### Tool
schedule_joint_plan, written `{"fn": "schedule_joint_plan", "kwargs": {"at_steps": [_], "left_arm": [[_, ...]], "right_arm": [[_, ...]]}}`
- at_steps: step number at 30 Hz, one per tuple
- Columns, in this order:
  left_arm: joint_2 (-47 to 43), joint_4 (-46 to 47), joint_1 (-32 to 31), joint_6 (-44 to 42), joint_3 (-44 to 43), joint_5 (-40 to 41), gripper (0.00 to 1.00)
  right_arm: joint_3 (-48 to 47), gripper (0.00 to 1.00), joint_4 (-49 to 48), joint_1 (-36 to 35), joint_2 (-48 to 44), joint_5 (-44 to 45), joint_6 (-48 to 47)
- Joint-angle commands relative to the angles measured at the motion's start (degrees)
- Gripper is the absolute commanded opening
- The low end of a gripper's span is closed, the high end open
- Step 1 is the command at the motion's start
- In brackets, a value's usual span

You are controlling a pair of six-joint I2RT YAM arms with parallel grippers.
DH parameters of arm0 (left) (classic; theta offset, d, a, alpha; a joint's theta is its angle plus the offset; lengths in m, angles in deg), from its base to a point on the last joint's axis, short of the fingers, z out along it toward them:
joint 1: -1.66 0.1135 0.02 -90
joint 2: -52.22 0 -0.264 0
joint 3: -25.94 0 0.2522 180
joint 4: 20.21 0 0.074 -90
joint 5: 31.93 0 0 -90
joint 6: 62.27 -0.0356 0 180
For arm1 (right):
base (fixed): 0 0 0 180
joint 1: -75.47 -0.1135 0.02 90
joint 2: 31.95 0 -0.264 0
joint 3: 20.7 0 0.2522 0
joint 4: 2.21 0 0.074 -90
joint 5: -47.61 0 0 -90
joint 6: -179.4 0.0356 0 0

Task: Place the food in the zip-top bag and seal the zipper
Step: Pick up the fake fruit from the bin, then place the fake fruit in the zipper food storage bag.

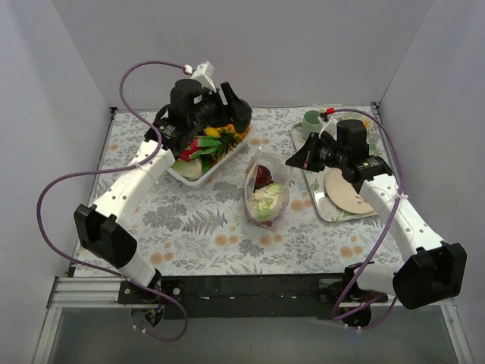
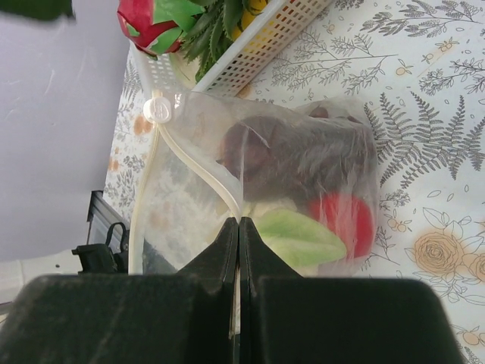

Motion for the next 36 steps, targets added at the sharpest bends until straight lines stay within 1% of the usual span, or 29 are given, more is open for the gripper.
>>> {"fn": "schedule_joint_plan", "kwargs": {"at_steps": [1,6,12,13,15,18,19,28,31,32,33,36], "left_arm": [[-6.2,-8.0,-7.1,8.2,2.6,-2.9,0.36],[-13.7,-8.3,-11.8,15.3,9.8,-0.6,0.35],[-16.2,-7.3,-19.7,19.2,15.8,4.3,0.35],[-16.7,-7.2,-20.3,20.5,16.5,6.4,0.35],[-17.1,-5.9,-21.3,21.6,18.6,6.6,0.35],[-17.1,-4.6,-23.8,23.0,19.7,9.6,0.35],[-17.0,-4.7,-24.2,23.0,20.0,11.8,0.35],[-14.1,-4.1,-25.7,22.9,20.9,13.0,0.36],[-14.4,-4.1,-26.1,22.6,21.5,13.8,0.47],[-14.5,-4.2,-26.1,22.5,21.5,14.0,0.48],[-14.8,-4.3,-26.1,22.3,21.7,14.1,0.53],[-14.9,-4.4,-26.2,21.9,21.5,13.4,0.62]], "right_arm": [[0.0,0.01,-3.1,0.3,-1.6,1.2,0.2],[0.4,0.01,-3.8,0.4,-1.8,1.6,0.8],[-0.2,0.01,-3.8,0.0,-1.7,1.9,1.2],[-0.4,0.01,-3.5,-0.2,-1.8,2.2,1.2],[-0.7,0.01,-3.3,-0.5,-1.9,2.6,1.1],[-0.8,0.01,-3.1,-1.0,-2.2,3.1,1.3],[-0.8,0.01,-3.1,-1.2,-2.2,3.4,1.4],[-1.4,0.01,-2.2,-2.7,-2.8,4.7,1.5],[-1.5,0.01,-1.8,-3.0,-3.0,5.2,1.3],[-1.4,0.01,-1.7,-3.0,-3.1,5.5,1.3],[-1.5,0.01,-1.7,-3.0,-3.2,5.6,1.2],[-1.5,0.01,-1.7,-3.1,-3.2,5.7,1.2]]}}
